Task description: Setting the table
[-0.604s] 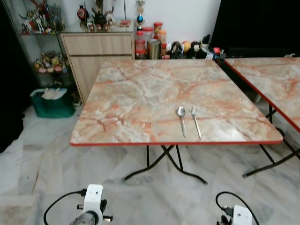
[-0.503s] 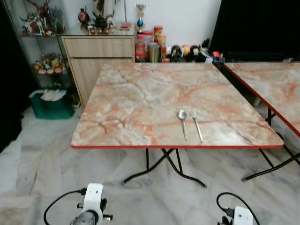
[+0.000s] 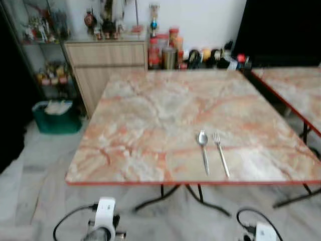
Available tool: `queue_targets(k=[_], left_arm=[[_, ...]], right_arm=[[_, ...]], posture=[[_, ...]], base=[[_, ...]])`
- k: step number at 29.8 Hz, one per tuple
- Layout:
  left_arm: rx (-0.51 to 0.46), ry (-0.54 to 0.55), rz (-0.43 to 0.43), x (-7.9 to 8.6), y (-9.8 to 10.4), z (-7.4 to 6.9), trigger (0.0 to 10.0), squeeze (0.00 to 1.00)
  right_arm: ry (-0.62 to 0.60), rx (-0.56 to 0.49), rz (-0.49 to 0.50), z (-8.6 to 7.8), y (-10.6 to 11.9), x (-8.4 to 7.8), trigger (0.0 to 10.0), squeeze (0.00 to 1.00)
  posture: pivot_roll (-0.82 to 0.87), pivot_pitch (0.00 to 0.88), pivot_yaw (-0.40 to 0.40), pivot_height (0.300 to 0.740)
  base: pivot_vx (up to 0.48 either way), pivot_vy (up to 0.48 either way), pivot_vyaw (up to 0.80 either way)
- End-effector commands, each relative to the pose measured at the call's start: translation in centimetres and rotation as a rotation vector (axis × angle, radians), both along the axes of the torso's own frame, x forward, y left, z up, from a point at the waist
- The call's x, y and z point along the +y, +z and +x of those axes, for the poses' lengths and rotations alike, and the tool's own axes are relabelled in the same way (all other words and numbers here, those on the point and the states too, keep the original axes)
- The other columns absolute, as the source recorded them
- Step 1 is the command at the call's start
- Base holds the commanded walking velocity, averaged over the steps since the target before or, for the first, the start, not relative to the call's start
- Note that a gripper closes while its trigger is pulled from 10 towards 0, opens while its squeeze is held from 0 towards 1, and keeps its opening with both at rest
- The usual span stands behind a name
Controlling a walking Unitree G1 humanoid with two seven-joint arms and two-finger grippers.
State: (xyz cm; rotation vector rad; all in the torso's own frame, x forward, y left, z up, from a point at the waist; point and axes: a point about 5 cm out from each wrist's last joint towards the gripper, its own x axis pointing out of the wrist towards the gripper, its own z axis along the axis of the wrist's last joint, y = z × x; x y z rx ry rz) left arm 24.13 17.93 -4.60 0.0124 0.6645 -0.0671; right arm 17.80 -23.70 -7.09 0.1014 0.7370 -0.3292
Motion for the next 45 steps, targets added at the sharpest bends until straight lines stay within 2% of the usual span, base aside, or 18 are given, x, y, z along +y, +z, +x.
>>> queue_targets(k=[1,10,13,17,20,22,24,28,32,34,35,37,39,43,45], left_arm=[[0.032,0.024,0.027,1.2,-0.4,-0.7,10.0,0.0],[0.068,0.044,0.047,2.0,-1.0,-1.9,10.0,0.0],[0.106,0.072,0.065,2.9,-1.6,-2.9,10.0,0.0],[0.121,0.091,0.071,3.4,-1.8,-3.3,10.0,0.0],[0.147,0.111,0.084,4.1,-2.1,-4.2,10.0,0.0],[0.163,0.128,0.093,4.5,-2.3,-4.7,10.0,0.0],[0.166,0.132,0.093,4.5,-2.3,-4.8,10.0,0.0],[0.182,0.143,0.09,4.5,-2.6,-5.2,10.0,0.0],[0.185,0.141,0.09,4.5,-2.6,-5.2,10.0,0.0],[0.193,0.141,0.091,4.4,-2.6,-5.1,10.0,0.0],[0.193,0.141,0.091,4.4,-2.6,-5.1,10.0,0.0],[0.198,0.133,0.091,4.2,-2.6,-4.9,10.0,0.0],[0.199,0.131,0.091,4.1,-2.6,-4.9,10.0,0.0],[0.203,0.121,0.093,4.0,-2.6,-4.8,10.0,0.0],[0.206,0.12,0.093,3.9,-2.6,-4.9,10.0,0.0]], right_arm=[[0.015,0.009,0.015,-0.1,-0.3,0.8,10.0,0.0],[0.029,0.045,0.014,-1.4,-0.9,0.9,10.0,0.0],[0.027,0.059,0.019,-1.8,-1.1,1.0,10.0,0.0],[0.026,0.059,0.02,-1.9,-1.1,1.0,10.0,0.0],[0.04,0.033,0.018,-1.8,-1.0,1.2,10.0,0.0],[0.102,0.013,-0.012,-2.0,-0.9,1.5,10.0,0.0],[0.114,0.005,-0.012,-2.1,-0.9,1.6,10.0,0.0],[0.232,-0.106,-0.075,-3.1,-0.2,1.9,10.0,0.0],[0.246,-0.115,-0.085,-3.3,-0.1,1.9,10.0,0.0],[0.315,-0.228,-0.167,-3.9,1.6,1.3,10.0,0.0],[0.315,-0.228,-0.167,-3.9,1.6,1.3,10.0,0.0],[0.367,-0.322,-0.219,-3.4,3.4,1.3,10.0,0.0],[0.371,-0.332,-0.222,-3.3,3.7,1.3,10.0,0.0],[0.464,-0.47,-0.232,-1.7,6.7,3.0,10.0,0.0],[0.484,-0.503,-0.236,-1.2,7.5,3.5,10.0,0.0]], posture=[[0.04,0.0,-0.052,0.74],[0.04,0.0,-0.051,0.74],[0.04,0.0,-0.049,0.74],[0.04,0.0,-0.046,0.74],[0.03,0.0,-0.045,0.74],[0.03,0.0,-0.045,0.74],[0.03,0.0,-0.045,0.74],[0.01,0.0,-0.042,0.74],[0.01,0.0,-0.042,0.74],[-0.01,0.004,-0.041,0.74],[-0.01,0.004,-0.041,0.74],[-0.03,0.01,-0.038,0.74],[-0.03,0.01,-0.038,0.74],[-0.04,0.004,-0.04,0.74],[-0.04,0.0,-0.041,0.74]], base=[[0.0,0.0,0.0],[0.0,0.0,0.0],[0.0,0.0,0.0],[0.0,0.0,0.0],[0.0,0.0,0.0],[0.0,0.0,0.0],[0.0,0.0,0.0],[0.0,0.0,0.0],[0.0,0.0,0.0],[0.0,0.0,0.0],[0.0,0.0,0.0],[0.0,0.0,0.0],[0.0,0.0,0.0],[0.0,0.0,0.0],[0.0,0.0,0.0]])
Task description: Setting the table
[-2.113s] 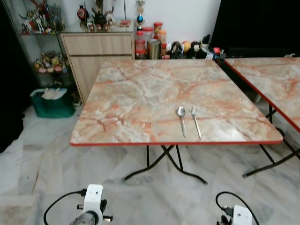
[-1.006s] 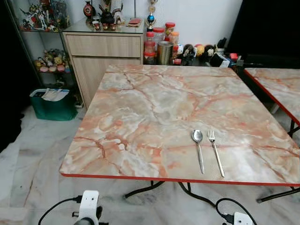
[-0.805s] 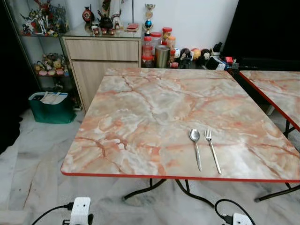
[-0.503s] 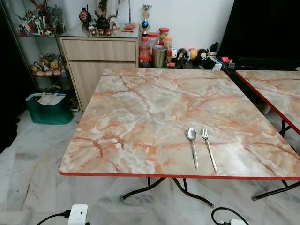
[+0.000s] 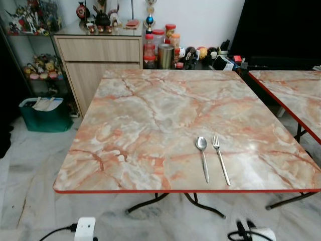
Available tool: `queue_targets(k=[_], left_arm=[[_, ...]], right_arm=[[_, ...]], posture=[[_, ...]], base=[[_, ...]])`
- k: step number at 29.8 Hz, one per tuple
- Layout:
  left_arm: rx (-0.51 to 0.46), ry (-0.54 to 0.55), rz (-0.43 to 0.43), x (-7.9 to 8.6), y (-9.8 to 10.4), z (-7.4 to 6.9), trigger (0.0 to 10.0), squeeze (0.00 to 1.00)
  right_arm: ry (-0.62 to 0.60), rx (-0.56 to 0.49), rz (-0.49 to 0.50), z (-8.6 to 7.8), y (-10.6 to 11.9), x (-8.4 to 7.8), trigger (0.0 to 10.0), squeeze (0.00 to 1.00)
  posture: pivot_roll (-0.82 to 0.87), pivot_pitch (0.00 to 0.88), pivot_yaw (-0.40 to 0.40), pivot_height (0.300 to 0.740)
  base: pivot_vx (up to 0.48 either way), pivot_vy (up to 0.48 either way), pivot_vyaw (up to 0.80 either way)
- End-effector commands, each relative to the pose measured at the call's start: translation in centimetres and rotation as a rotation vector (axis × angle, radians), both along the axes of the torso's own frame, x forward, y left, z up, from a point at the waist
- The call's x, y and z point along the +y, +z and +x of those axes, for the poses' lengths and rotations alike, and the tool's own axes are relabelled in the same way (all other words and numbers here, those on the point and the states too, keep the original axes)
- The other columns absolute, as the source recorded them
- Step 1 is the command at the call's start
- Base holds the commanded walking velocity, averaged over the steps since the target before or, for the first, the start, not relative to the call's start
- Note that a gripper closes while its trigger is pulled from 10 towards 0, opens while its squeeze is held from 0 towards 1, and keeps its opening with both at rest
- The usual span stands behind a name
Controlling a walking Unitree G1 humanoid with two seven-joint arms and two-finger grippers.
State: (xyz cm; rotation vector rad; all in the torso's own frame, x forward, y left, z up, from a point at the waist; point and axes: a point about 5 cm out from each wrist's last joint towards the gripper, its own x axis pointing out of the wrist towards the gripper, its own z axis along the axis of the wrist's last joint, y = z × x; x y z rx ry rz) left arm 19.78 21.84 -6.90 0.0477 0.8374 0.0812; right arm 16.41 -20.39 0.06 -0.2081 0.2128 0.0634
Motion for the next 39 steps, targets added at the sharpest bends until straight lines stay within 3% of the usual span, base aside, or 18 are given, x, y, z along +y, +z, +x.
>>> queue_targets(k=[1,4,5,6,7,10,15,18,19,24,25,31,39], left_arm=[[0.041,-0.002,0.007,0.1,-0.4,-0.7,10.0,0.0],[0.048,0.001,0.008,0.2,-0.6,-1.0,10.0,0.0],[0.052,0.003,0.009,0.2,-0.6,-1.2,10.0,0.0],[0.052,0.003,0.009,0.2,-0.6,-1.2,10.0,0.0],[0.054,0.004,0.009,0.2,-0.7,-1.3,10.0,0.0],[0.058,0.004,0.01,0.2,-0.7,-1.4,10.0,0.0],[0.051,0.013,0.008,0.1,-0.7,-1.2,10.0,0.0],[0.039,0.026,0.006,0.2,-0.5,-0.8,10.0,0.0],[0.039,0.026,0.006,0.2,-0.5,-0.8,10.0,0.0],[0.032,0.03,0.007,0.2,-0.3,-0.6,10.0,0.0],[0.034,0.03,0.006,0.2,-0.3,-0.6,10.0,0.0],[0.019,0.034,0.003,0.1,-0.2,-0.4,10.0,0.0],[0.03,0.039,-0.004,0.1,-0.4,-0.6,10.0,0.0]], right_arm=[[0.028,-0.028,-0.007,0.5,1.2,0.6,10.0,0.0],[0.039,-0.072,0.0,1.3,2.4,1.0,10.0,0.0],[0.044,-0.121,0.008,2.3,3.4,1.3,10.0,0.18],[0.044,-0.121,0.008,2.3,3.4,1.3,10.0,0.18],[0.04,-0.141,0.015,2.9,3.9,1.4,10.0,1.0],[0.015,-0.174,0.051,4.1,5.0,1.5,10.0,1.0],[-0.138,-0.216,0.098,8.4,7.3,-0.1,10.0,1.0],[-0.162,-0.229,0.117,11.3,8.5,-0.5,10.0,1.0],[-0.162,-0.229,0.117,11.3,8.5,-0.5,10.0,1.0],[-0.178,-0.201,0.107,14.4,9.6,-0.6,10.0,1.0],[-0.17,-0.169,0.083,15.1,9.6,-0.4,10.0,0.0],[-0.158,-0.154,0.116,16.7,10.2,0.6,10.0,0.0],[-0.164,-0.098,0.167,16.4,8.5,1.7,10.0,0.0]], posture=[[-0.04,0.0,-0.045,0.74],[-0.03,0.0,-0.049,0.74],[-0.03,0.0,-0.052,0.74],[-0.03,0.0,-0.052,0.74],[-0.03,0.0,-0.055,0.74],[-0.03,0.0,-0.058,0.74],[-0.01,0.0,-0.061,0.74],[-0.01,0.0,-0.057,0.74],[-0.01,0.0,-0.057,0.74],[0.0,0.0,-0.055,0.74],[0.0,0.0,-0.054,0.74],[0.02,0.0,-0.066,0.74],[0.03,0.0,-0.068,0.74]], base=[[0.0,0.0,0.0],[0.0,0.0,0.0],[0.0,0.0,0.0],[0.0,0.0,0.0],[0.0,0.0,0.0],[0.0,0.0,0.0],[0.0,0.0,0.0],[0.0,0.0,0.0],[0.0,0.0,0.0],[0.0,0.0,0.0],[0.0,0.0,0.0],[0.0,0.0,0.0],[0.0,0.0,0.0]])
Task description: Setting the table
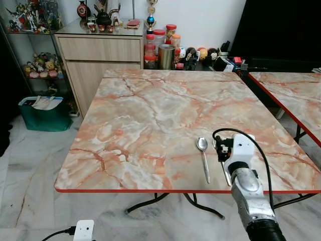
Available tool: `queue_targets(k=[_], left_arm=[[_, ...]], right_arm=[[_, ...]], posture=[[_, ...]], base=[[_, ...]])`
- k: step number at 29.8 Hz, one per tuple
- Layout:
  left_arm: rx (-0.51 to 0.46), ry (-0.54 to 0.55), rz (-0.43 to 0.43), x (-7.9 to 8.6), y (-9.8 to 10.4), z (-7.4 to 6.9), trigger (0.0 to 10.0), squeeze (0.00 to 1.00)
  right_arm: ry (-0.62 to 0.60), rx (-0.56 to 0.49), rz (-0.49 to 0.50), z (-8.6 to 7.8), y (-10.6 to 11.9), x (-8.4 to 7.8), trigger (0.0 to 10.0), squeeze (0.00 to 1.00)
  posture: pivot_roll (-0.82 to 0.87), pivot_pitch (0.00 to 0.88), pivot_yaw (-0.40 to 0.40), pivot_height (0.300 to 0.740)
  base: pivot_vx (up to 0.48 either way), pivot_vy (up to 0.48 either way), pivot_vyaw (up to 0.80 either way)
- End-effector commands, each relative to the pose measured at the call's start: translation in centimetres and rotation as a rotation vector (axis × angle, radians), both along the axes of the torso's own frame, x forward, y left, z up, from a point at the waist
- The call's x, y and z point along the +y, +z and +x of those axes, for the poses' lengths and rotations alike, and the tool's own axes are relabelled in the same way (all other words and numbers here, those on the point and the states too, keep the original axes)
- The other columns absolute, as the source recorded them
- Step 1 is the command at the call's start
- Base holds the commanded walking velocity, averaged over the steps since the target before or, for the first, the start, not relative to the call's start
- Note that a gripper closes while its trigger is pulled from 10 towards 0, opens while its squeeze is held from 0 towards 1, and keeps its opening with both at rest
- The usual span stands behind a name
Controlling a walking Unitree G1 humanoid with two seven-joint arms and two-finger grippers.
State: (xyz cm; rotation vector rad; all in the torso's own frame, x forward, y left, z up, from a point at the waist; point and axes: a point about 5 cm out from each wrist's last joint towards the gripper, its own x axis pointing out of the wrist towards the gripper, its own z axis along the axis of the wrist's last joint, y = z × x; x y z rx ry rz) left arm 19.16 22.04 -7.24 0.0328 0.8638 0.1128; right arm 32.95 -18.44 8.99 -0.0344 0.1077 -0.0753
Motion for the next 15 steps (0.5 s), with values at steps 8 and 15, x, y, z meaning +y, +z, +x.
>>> queue_targets(k=[8,15], left_arm=[[0.021,0.008,0.0,0.2,-0.3,-0.7,10.0,0.0],[0.026,-0.004,0.004,0.2,-0.4,-0.8,10.0,0.0]], right_arm=[[-0.052,0.067,-0.009,-0.4,-1.7,-2.3,10.0,0.0],[-0.076,0.086,-0.032,0.4,-1.4,-3.7,10.0,0.0]], posture=[[0.04,0.0,-0.058,0.74],[0.05,0.0,-0.061,0.74]], base=[[0.0,0.0,0.0],[0.0,0.0,0.0]])
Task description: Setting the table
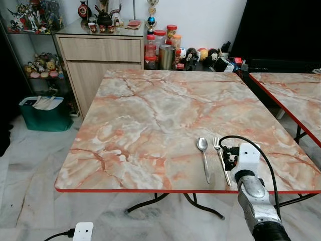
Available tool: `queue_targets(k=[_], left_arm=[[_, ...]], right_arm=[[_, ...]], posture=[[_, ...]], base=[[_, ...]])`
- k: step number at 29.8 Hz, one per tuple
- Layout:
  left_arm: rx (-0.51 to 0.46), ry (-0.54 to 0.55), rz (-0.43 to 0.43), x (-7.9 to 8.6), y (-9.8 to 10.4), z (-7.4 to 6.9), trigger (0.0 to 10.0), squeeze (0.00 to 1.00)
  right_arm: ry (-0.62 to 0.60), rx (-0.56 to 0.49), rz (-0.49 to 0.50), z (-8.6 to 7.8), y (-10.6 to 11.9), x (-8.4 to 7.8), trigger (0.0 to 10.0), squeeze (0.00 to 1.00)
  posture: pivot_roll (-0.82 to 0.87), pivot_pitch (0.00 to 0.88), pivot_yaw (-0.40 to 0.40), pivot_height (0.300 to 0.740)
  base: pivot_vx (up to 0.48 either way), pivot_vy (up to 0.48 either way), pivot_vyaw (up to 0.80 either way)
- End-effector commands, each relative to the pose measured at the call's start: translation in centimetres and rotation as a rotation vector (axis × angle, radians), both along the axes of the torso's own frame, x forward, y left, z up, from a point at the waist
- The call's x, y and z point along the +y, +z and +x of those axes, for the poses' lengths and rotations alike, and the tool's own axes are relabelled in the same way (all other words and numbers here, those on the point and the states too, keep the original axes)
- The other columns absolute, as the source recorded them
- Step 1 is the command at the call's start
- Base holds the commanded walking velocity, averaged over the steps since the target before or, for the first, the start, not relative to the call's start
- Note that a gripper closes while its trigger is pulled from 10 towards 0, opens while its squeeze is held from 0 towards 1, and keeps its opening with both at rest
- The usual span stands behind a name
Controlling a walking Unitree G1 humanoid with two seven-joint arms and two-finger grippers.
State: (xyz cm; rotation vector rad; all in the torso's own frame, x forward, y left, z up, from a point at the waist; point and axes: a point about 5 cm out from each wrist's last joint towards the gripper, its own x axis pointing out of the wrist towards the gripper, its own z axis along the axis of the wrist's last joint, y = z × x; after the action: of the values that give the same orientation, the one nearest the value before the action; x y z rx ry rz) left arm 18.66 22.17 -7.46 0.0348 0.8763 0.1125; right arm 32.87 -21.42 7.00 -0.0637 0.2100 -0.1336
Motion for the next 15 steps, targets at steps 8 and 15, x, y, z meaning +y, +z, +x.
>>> queue_targets(k=[8,15], left_arm=[[0.005,0.003,0.002,0.1,-0.1,-0.3,10.0,0.0],[0.011,0.0,0.005,0.0,-0.2,-0.5,10.0,0.0]], right_arm=[[-0.002,-0.01,0.036,1.3,0.9,-0.5,10.0,0.0],[0.013,0.0,0.056,1.3,0.5,0.2,10.0,0.0]], posture=[[0.05,0.0,-0.063,0.74],[0.04,0.003,-0.068,0.74]], base=[[0.0,0.0,0.0],[0.0,0.0,0.0]])
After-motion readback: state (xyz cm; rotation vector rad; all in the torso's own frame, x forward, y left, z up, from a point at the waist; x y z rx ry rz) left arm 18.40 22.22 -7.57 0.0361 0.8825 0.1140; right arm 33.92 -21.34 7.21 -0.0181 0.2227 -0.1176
